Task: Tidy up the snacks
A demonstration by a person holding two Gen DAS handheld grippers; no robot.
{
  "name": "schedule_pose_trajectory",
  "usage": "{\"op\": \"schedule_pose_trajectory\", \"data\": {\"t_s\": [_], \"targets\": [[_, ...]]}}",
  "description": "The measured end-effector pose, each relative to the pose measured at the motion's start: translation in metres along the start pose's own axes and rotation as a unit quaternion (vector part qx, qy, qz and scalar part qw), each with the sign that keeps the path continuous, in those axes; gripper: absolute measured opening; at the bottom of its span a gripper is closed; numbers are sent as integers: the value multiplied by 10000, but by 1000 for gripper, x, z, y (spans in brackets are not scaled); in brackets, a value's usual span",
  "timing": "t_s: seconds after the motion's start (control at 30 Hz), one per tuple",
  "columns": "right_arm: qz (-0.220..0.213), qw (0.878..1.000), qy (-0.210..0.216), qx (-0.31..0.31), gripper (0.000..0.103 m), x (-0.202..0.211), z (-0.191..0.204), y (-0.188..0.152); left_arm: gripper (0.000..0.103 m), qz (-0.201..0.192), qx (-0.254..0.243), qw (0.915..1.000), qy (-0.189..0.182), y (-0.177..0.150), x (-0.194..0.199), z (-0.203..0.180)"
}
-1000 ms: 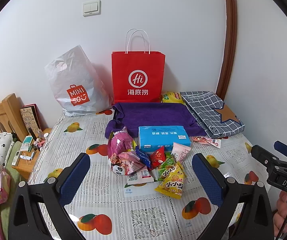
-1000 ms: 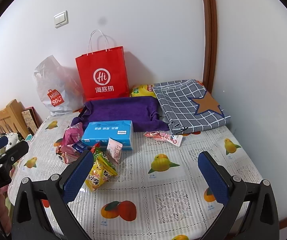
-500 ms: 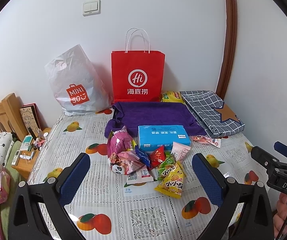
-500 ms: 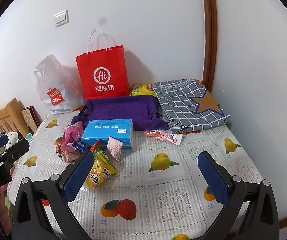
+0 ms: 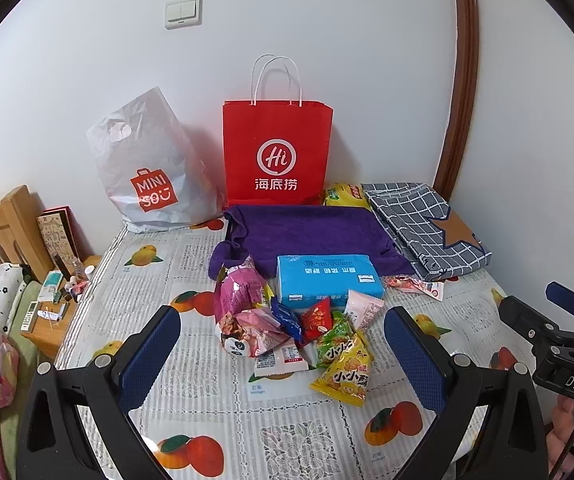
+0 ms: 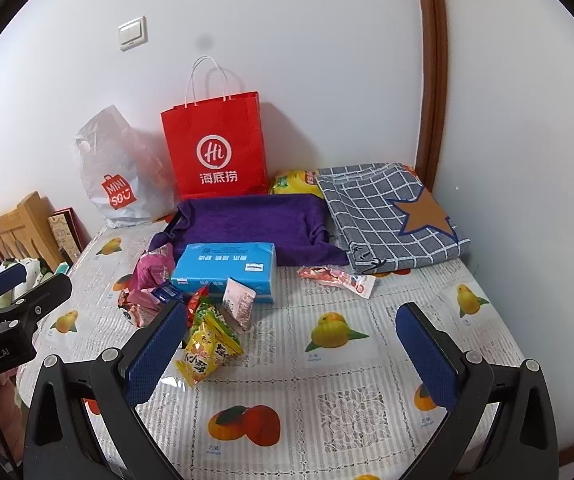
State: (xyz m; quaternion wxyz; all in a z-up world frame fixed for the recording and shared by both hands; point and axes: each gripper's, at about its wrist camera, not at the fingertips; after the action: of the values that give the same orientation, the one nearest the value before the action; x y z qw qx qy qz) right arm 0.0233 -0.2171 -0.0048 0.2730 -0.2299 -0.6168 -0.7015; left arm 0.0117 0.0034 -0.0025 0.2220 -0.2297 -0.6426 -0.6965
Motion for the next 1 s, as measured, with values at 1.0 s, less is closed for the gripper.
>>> {"op": "schedule_pose_trajectory", "data": {"t_s": [1.0], "targets": [[613, 9980, 1, -152, 82, -173, -55, 17, 102, 1077, 247, 9938, 88, -4, -146, 59]]}}
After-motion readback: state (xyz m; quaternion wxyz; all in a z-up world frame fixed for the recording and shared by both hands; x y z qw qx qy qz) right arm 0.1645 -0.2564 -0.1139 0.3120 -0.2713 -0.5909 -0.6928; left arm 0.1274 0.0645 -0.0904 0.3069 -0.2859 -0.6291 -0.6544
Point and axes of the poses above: each gripper's, at about its wrist camera, not at the fingertips, and x roughly against the way its jaws point, z to its left, y to its top, and after that the axes turned 7 degrees about -x, right-handed
